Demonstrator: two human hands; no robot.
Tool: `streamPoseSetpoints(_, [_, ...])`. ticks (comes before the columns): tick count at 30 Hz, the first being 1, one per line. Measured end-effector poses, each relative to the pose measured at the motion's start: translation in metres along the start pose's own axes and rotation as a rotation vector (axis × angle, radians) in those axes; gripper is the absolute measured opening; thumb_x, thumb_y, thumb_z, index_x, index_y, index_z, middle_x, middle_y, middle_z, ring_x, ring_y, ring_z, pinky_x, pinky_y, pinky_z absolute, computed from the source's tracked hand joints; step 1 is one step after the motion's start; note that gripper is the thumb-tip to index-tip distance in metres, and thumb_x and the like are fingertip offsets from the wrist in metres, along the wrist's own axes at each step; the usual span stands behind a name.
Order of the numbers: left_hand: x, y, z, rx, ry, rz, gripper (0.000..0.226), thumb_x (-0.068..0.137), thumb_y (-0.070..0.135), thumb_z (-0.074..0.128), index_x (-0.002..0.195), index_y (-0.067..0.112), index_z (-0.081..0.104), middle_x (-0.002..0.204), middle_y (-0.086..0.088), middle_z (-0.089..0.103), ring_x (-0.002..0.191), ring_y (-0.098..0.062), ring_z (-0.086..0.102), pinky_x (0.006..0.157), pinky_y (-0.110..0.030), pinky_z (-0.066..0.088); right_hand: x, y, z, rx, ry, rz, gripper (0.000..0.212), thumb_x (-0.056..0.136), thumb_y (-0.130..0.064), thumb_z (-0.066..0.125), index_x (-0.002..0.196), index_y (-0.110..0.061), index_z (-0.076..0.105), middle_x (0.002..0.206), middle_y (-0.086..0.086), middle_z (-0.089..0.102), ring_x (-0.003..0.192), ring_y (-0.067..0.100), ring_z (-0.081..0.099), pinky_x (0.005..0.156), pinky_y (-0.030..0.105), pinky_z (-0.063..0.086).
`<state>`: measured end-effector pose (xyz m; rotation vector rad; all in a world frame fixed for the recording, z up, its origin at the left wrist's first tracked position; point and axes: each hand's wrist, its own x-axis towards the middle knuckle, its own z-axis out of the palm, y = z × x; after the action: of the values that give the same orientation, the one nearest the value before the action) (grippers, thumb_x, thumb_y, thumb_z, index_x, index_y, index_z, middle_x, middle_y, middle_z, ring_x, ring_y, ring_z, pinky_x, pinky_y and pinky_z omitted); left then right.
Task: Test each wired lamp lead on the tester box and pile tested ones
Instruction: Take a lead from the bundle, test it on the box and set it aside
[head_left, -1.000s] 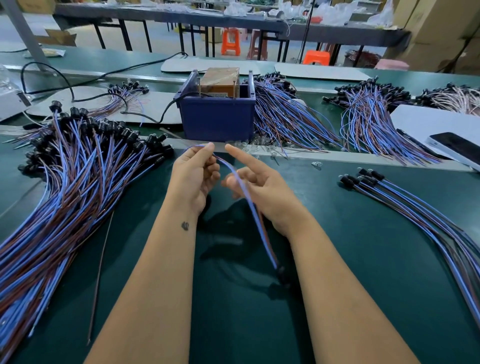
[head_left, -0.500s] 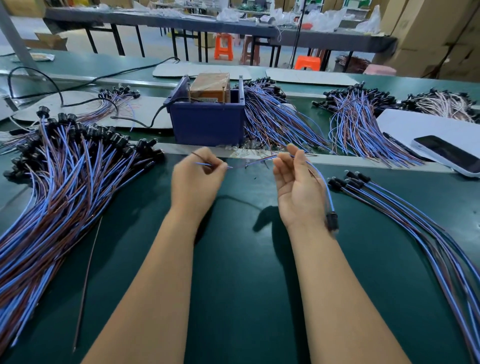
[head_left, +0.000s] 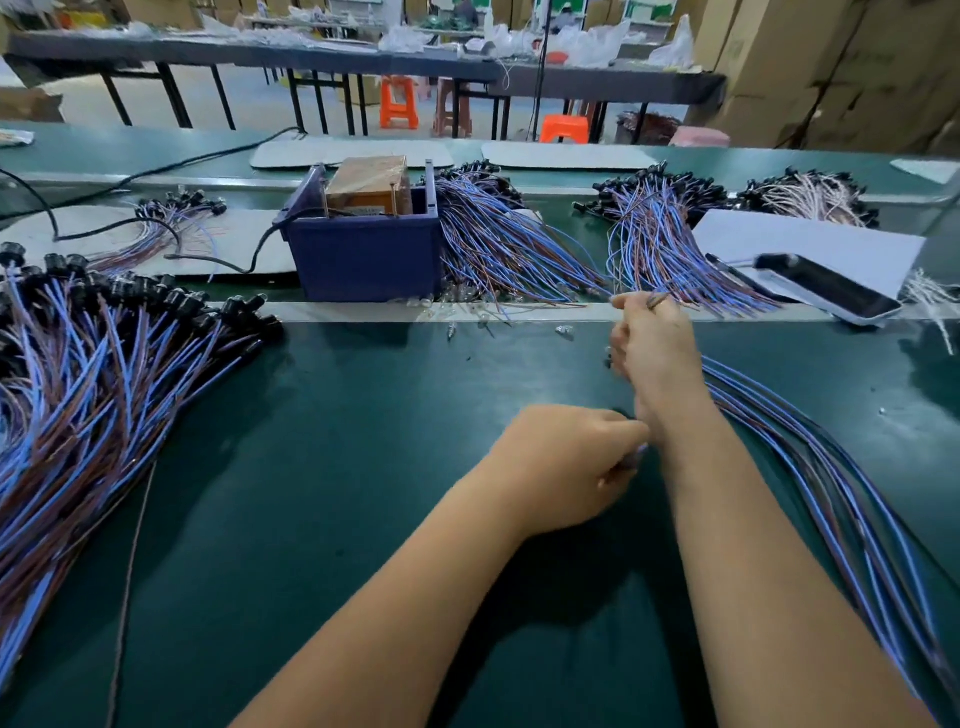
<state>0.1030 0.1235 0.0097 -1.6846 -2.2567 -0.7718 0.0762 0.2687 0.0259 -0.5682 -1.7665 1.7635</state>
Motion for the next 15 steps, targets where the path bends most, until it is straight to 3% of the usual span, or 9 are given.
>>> streamPoseSetpoints(2, [0.007, 0.015, 0.007, -0.026, -0.065, 0.082, 0.004, 0.088, 0.012, 0.059, 0.088, 0.009, 0.062, 0.087, -0.007, 0.064, 0.078, -0.035, 0.061, 0.054, -0.039, 0.043, 0.011, 0.001, -0.022, -0.422, -0.049, 0.007, 0.022, 0.099, -0.021, 0.044, 0.078, -0.02, 0.046, 0.062, -0.002, 0.043, 0.051, 0.012, 0.038, 0.048, 0.026, 0.029])
streamPoseSetpoints(5, [0.013, 0.032, 0.015, -0.046, -0.11, 0.145, 0.006, 0.088, 0.012, 0.057, 0.092, 0.008, 0.061, 0.089, -0.007, 0.061, 0.083, -0.033, 0.058, 0.056, -0.039, 0.041, 0.016, -0.001, -0.054, -0.949, -0.159, -0.006, 0.028, 0.095, -0.024, 0.046, 0.078, -0.004, 0.058, 0.074, 0.011, 0.056, 0.071, 0.028, 0.049, 0.061, 0.034, 0.035])
streamPoseSetpoints(7, [0.017, 0.044, 0.022, -0.057, -0.134, 0.152, 0.009, 0.089, 0.013, 0.056, 0.094, 0.009, 0.061, 0.091, -0.005, 0.062, 0.087, -0.029, 0.056, 0.056, -0.035, 0.036, 0.015, -0.002, -0.071, -1.082, -0.205, 0.004, 0.029, 0.095, -0.023, 0.046, 0.089, 0.0, 0.063, 0.083, 0.016, 0.062, 0.077, 0.03, 0.053, 0.064, 0.034, 0.039])
streamPoseSetpoints(10, [0.024, 0.063, 0.032, -0.03, -0.192, 0.146, 0.017, 0.088, 0.016, 0.056, 0.102, 0.015, 0.065, 0.098, 0.0, 0.064, 0.097, -0.024, 0.055, 0.057, -0.03, 0.031, 0.011, -0.005, -0.091, -1.214, -0.207, -0.001, 0.025, 0.093, -0.022, 0.048, 0.088, -0.004, 0.064, 0.085, 0.014, 0.064, 0.08, 0.029, 0.057, 0.066, 0.033, 0.043])
streamPoseSetpoints(15, [0.032, 0.081, 0.038, -0.138, -0.328, 0.185, 0.044, 0.077, 0.003, 0.06, 0.118, 0.016, 0.068, 0.109, -0.004, 0.067, 0.107, -0.027, 0.052, 0.081, -0.039, 0.047, 0.006, -0.016, -0.111, -1.382, -0.226, 0.049, 0.022, 0.093, -0.024, 0.053, 0.083, -0.008, 0.064, 0.079, 0.01, 0.064, 0.081, 0.031, 0.061, 0.064, 0.031, 0.042])
